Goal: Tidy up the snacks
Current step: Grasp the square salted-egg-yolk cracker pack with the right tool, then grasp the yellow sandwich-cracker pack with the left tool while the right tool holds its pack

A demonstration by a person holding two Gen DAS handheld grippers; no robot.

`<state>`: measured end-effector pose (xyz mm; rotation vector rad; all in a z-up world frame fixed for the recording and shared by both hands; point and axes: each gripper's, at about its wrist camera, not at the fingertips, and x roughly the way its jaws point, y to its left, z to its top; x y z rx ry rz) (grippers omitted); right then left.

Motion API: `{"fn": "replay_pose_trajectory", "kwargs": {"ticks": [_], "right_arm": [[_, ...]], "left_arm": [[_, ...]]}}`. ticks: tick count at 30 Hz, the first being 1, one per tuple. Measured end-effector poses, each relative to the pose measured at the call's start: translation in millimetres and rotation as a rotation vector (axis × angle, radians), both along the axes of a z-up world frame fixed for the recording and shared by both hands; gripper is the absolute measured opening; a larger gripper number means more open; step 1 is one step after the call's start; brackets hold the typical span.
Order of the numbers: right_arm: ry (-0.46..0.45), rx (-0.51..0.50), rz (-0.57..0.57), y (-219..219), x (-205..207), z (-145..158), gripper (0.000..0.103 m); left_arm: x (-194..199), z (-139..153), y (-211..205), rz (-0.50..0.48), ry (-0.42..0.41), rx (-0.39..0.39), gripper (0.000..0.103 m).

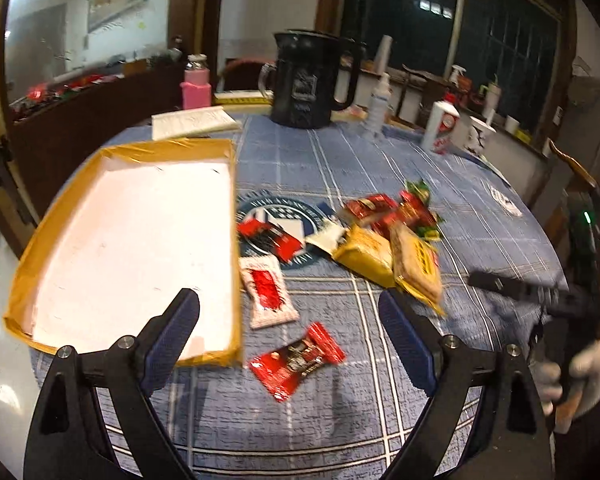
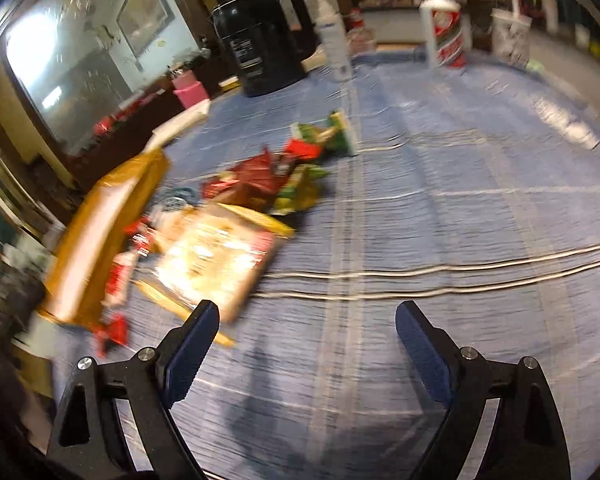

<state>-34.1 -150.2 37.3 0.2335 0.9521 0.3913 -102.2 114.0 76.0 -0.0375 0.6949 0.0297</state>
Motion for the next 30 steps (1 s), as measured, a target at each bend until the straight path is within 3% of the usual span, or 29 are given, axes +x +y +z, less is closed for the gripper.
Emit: {"fn": "replay_pose_trajectory", "kwargs": {"ticks": [3,13,16,20,30], "right_arm": [[0.047,0.047,-0.013,14.4,14.8,-1.0,0.092],[0.130,-0.077,-0.032,83.1,47.1,-17.1,0.093],[0.111,-0.110,-0.039,92.0,44.8,-17.3,0.092],[0.100,-0.081,-0.032,83.9,39.9,-14.0,0.071],[0.085,-0.019,-0.072,29.5,21.6,-14.7,0.070]], "left_arm": [[-1.7,1.0,-4.0,-0.009,-0.007,-0.015,0.092],[6.2,3.7,1.9,-0.040,0.034,-0.043,0.092],[10.8,2.8,1.8,-0.051,0.046,-0.042,0.092],[17.3,3.0,-0.5,-0.067,0.051,-0.044,0.092],[63.0,-12.7,-34.7,-0.141,0.150,-0.067,0.092]]}}
